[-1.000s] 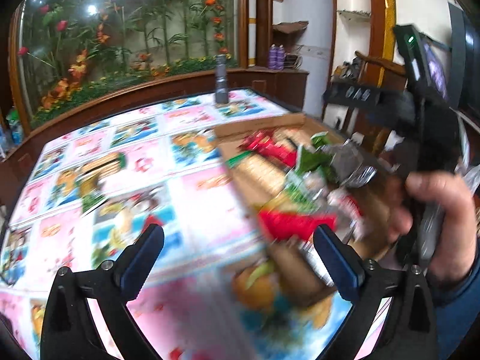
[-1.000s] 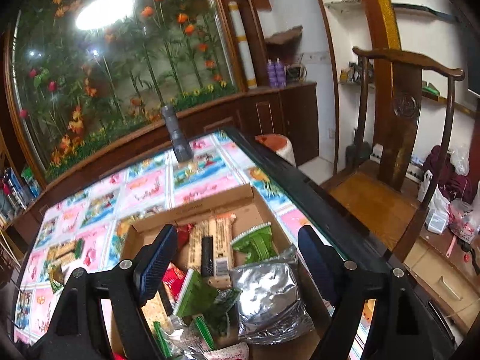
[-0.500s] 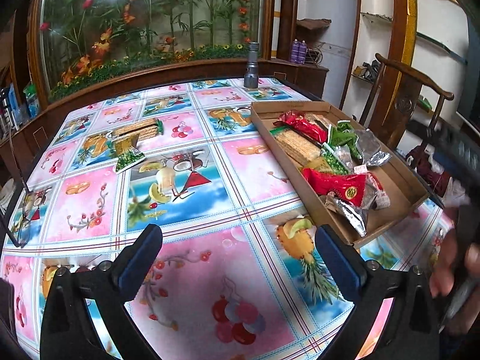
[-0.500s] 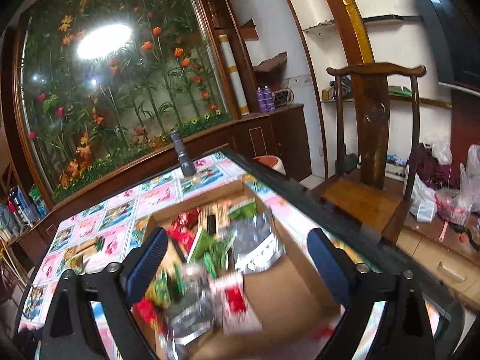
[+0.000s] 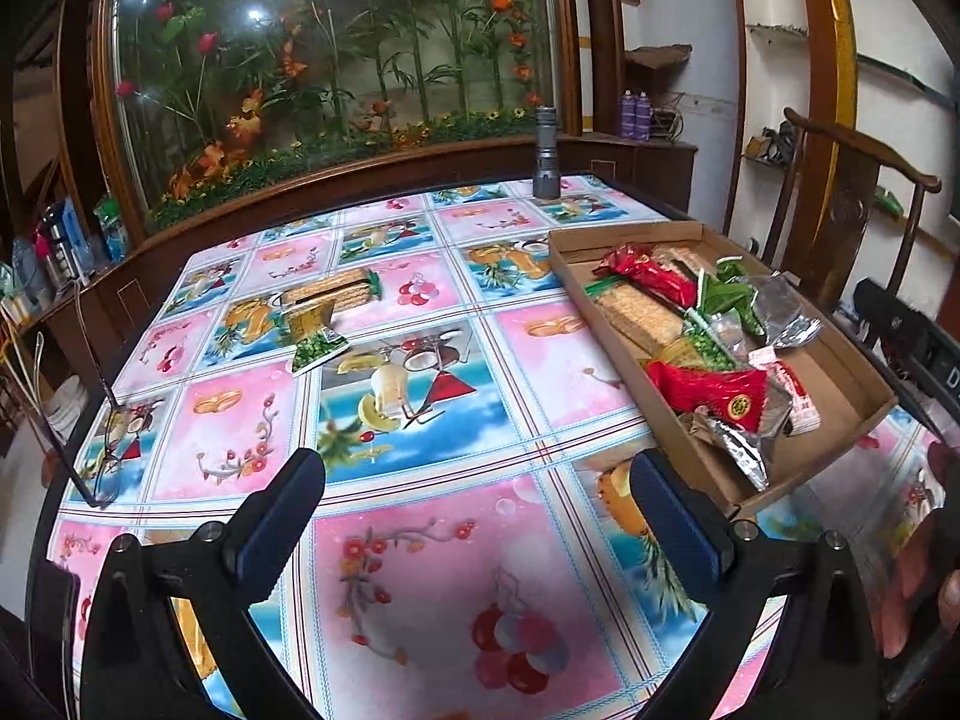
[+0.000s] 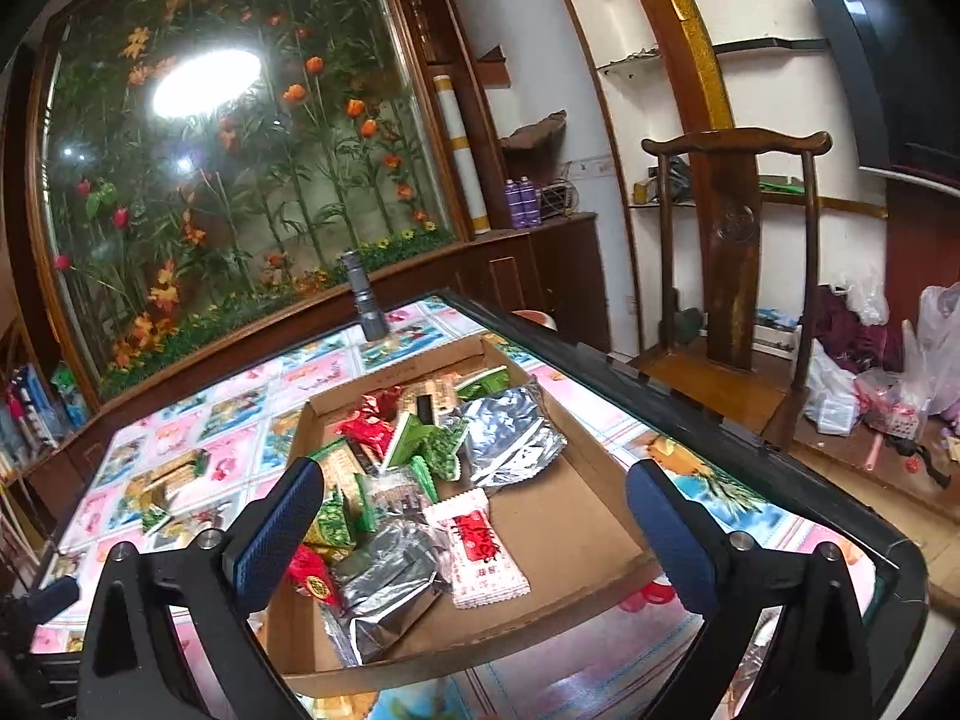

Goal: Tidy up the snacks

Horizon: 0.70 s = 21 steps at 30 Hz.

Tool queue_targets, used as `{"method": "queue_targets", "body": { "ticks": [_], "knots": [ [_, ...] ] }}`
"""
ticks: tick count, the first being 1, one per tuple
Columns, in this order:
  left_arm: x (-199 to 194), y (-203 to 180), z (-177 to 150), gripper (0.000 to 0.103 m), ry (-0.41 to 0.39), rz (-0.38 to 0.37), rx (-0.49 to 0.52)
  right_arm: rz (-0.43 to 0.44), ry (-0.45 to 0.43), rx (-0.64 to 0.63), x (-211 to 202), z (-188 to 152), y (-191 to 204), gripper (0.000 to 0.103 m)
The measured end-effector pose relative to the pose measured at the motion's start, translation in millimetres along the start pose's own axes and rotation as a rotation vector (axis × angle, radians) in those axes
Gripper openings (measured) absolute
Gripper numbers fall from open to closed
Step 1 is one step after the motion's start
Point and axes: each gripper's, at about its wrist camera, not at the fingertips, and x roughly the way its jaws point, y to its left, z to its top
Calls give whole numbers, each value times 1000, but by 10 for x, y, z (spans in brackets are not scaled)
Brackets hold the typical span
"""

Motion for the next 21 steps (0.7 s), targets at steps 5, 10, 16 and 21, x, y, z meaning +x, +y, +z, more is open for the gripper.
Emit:
{"method": "queue_targets", "body": {
  "ticks": [5, 10, 16, 21],
  "knots": [
    [16, 0, -7, 101, 17, -10, 5, -33, -11, -35, -25, -4, 81, 102],
    [29, 8, -15, 101, 27, -23, 0, -40, 23, -17, 1, -18, 79, 102],
    [44, 18, -31, 101, 48, -43, -2, -39, 18, -15, -86, -54, 99, 102],
    [49, -10, -37, 101, 47, -23, 14, -27, 32, -30, -77, -67, 145, 102]
  ]
}}
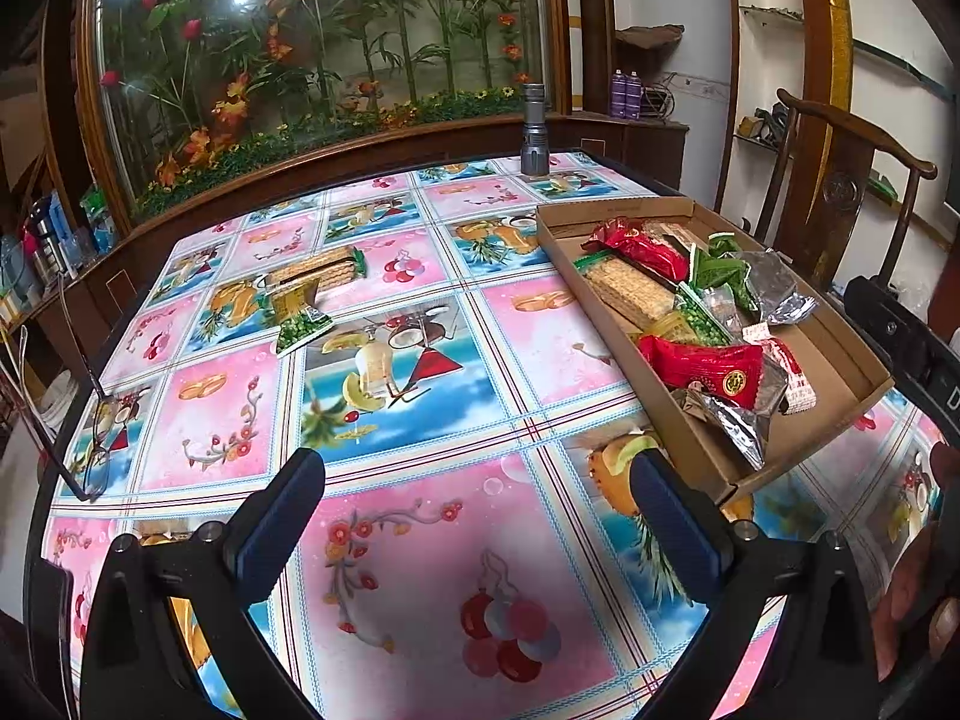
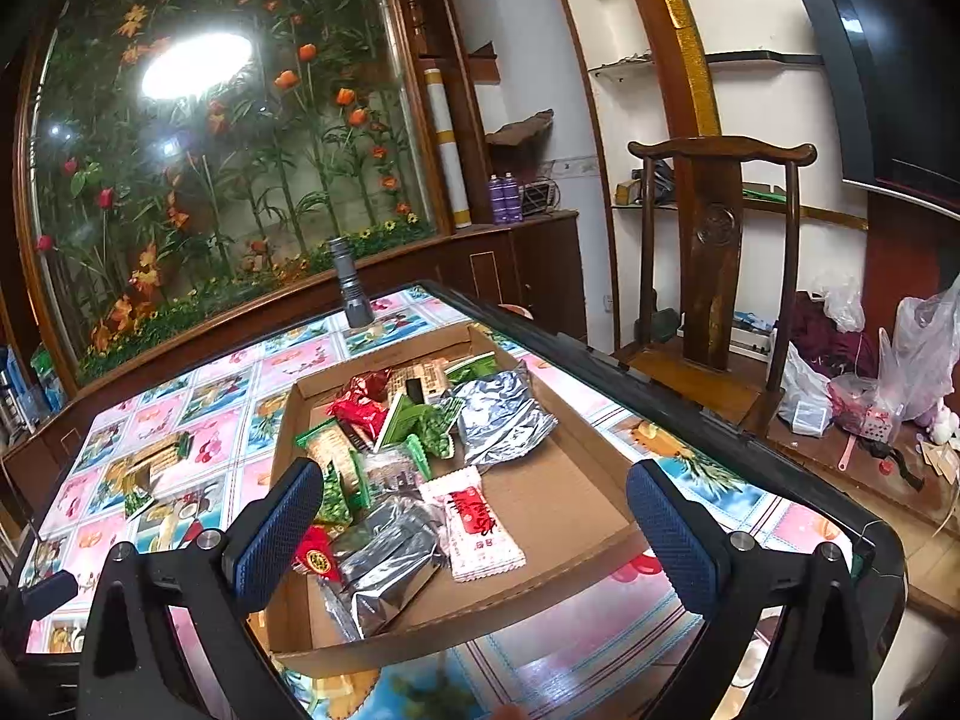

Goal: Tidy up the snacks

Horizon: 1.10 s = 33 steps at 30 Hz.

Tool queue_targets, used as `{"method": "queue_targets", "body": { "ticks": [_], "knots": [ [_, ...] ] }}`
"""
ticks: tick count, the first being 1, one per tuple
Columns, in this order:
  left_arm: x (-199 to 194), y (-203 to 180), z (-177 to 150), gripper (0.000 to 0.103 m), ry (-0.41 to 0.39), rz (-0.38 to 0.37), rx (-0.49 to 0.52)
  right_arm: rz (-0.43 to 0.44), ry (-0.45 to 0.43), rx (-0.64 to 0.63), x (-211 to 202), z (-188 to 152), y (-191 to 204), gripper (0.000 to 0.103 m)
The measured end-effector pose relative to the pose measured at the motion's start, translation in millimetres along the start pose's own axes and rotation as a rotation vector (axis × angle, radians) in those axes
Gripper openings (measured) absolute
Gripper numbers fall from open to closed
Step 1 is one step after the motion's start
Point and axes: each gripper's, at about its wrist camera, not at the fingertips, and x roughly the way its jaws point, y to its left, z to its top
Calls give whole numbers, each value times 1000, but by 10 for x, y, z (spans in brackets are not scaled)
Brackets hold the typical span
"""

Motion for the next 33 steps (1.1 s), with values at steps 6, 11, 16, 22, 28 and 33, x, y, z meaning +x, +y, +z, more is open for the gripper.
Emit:
{"method": "queue_targets", "body": {
  "ticks": [6, 11, 16, 22, 28, 33],
  "knots": [
    [0, -17, -1, 101, 3, -8, 7, 3, 2, 15, -4, -7, -21, 102],
    [2, -25, -2, 101, 1, -9, 7, 0, 11, 9, 11, -8, -5, 102],
    [2, -32, 4, 101, 5, -10, 9, -2, 13, 6, 7, -13, 9, 102],
    [4, -43, 5, 101, 2, -8, 12, -1, 17, 7, 8, -9, 10, 102],
    [-1, -53, 0, 101, 1, -6, 17, -1, 20, 5, 14, -10, 9, 102],
    [-1, -50, 2, 101, 1, -8, 15, 1, 23, 4, 18, -8, 12, 102]
  ]
}}
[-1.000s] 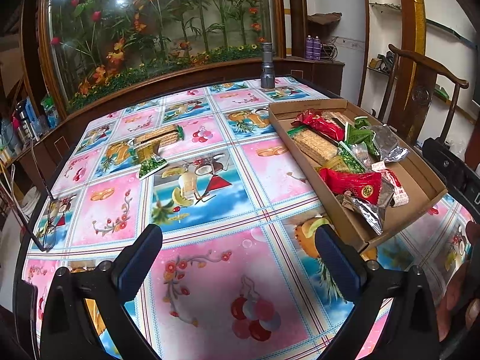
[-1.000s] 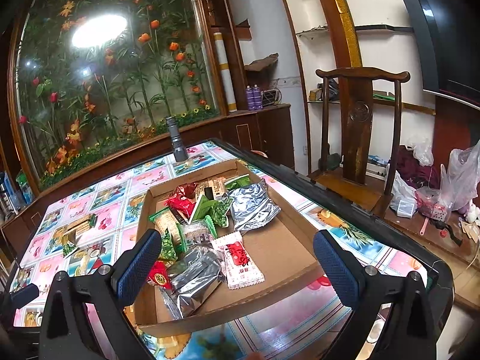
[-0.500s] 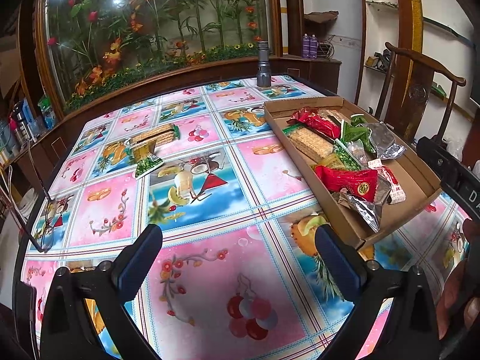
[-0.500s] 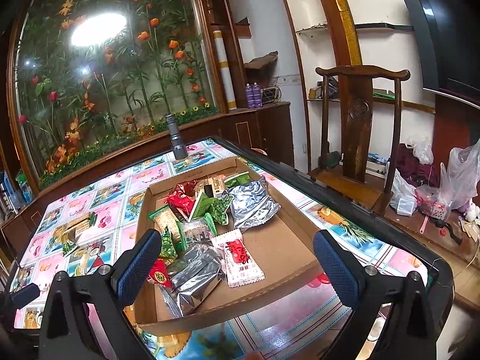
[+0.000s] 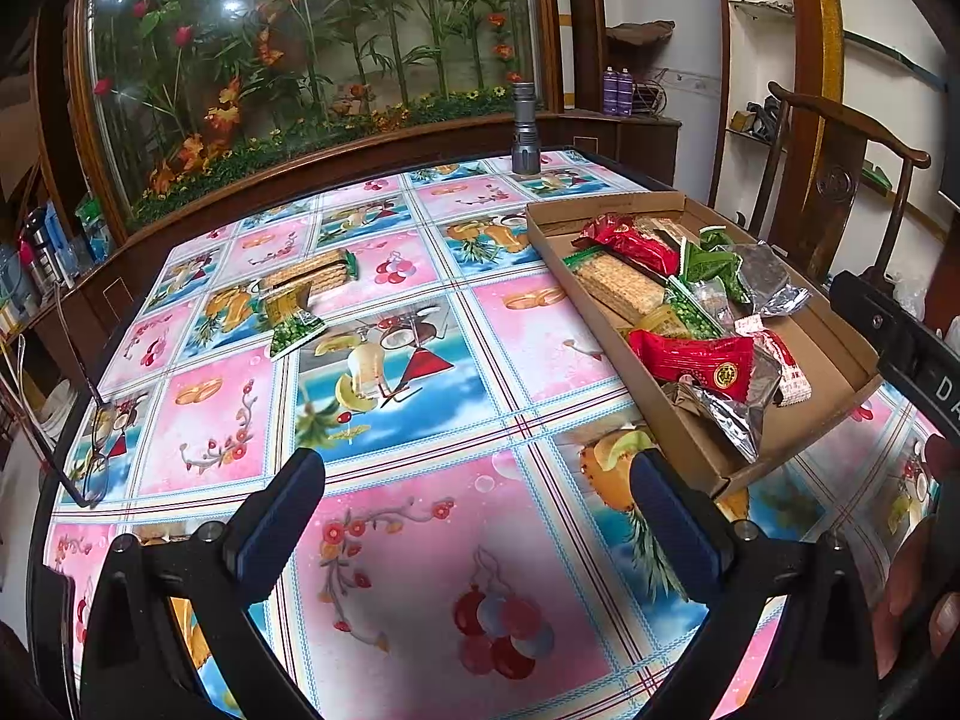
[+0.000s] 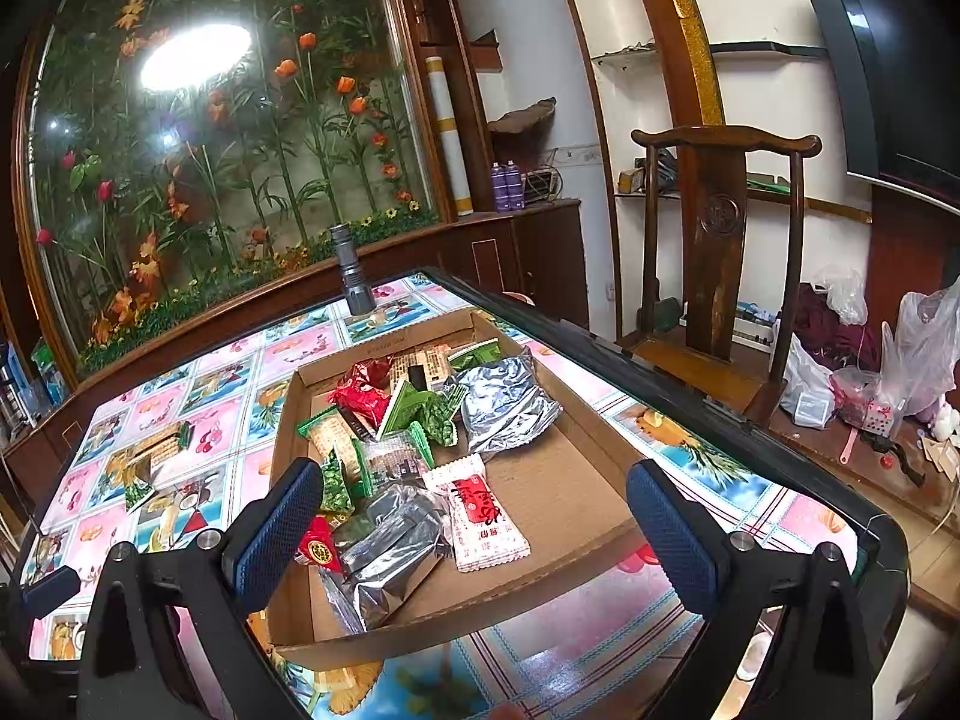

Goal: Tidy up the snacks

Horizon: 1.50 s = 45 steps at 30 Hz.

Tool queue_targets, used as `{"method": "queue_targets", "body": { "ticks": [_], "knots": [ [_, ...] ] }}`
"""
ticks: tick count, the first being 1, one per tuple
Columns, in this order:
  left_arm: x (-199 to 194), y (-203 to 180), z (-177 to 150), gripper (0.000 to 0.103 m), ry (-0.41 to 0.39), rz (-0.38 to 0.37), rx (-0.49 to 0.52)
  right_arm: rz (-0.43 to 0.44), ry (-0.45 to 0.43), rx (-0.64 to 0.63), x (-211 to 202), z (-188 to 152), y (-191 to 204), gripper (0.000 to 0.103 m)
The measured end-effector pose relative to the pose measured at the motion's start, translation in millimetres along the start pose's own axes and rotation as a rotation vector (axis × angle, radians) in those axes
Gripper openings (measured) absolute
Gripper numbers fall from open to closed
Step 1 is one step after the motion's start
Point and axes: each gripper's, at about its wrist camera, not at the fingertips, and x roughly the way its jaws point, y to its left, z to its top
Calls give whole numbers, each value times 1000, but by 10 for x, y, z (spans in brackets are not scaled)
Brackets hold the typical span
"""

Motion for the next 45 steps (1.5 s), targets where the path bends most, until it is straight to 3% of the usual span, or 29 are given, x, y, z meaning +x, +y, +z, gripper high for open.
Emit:
{"method": "queue_targets", "body": {
  "ticks": [45],
  "knots": [
    [9, -19, -2, 101, 2, -2, 5, 3, 21, -5, 43, -21, 35, 102]
  ]
}}
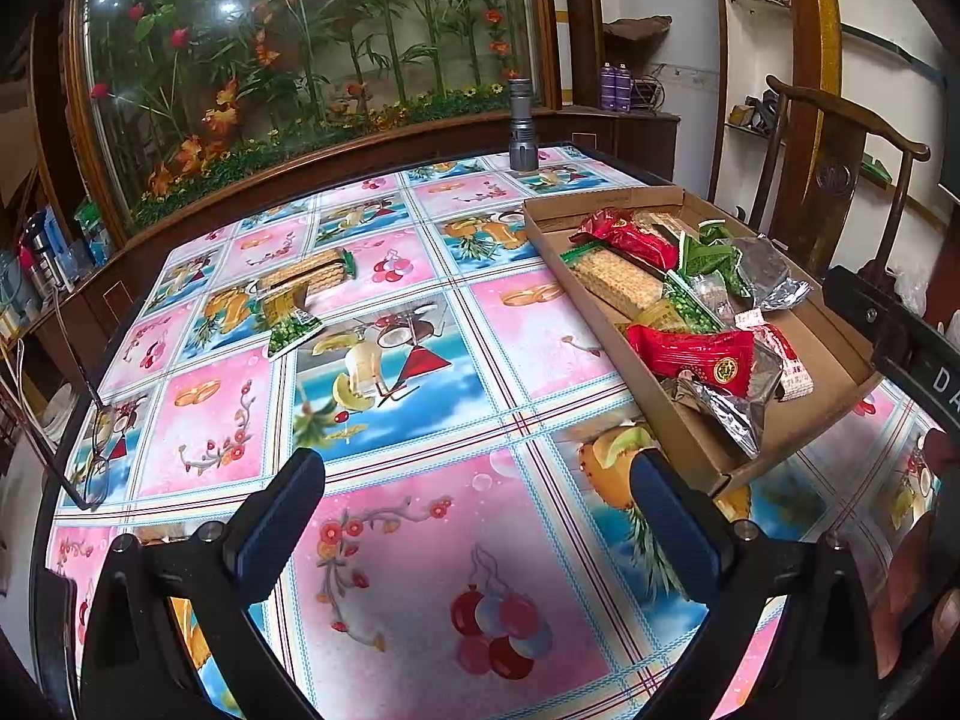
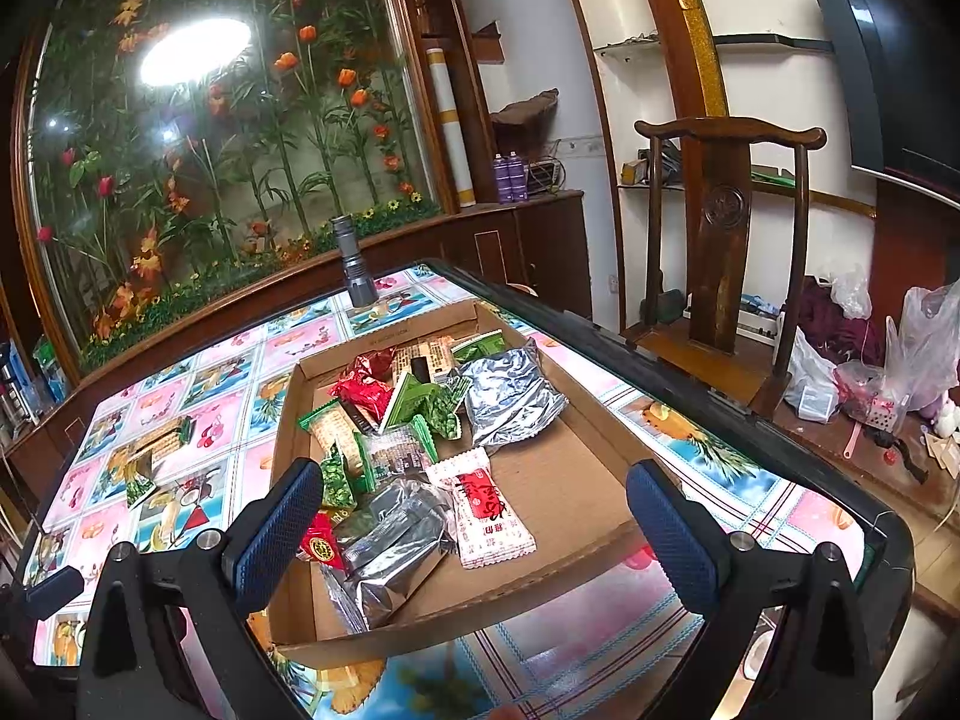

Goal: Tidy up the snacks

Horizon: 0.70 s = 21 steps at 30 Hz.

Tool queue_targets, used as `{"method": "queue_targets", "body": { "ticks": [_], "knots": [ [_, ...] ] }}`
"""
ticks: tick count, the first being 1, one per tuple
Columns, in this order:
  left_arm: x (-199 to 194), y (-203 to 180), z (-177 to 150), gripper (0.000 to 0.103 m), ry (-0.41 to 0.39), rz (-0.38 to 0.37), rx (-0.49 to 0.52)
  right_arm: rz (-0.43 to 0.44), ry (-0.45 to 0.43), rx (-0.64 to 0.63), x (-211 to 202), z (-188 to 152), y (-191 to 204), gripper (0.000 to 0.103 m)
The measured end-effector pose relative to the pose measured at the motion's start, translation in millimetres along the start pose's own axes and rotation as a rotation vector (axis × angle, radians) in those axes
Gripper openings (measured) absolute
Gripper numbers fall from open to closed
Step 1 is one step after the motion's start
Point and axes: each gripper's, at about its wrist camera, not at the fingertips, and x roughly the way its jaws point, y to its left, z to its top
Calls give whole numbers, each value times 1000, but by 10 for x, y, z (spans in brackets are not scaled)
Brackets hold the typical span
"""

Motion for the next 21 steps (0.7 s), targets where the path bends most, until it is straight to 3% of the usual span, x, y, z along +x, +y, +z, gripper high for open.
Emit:
{"method": "queue_targets", "body": {
  "ticks": [21],
  "knots": [
    [4, 2, -9, 101, 1, -3, 2, 0, -2, 4, -5, 3, -7, 102]
  ]
}}
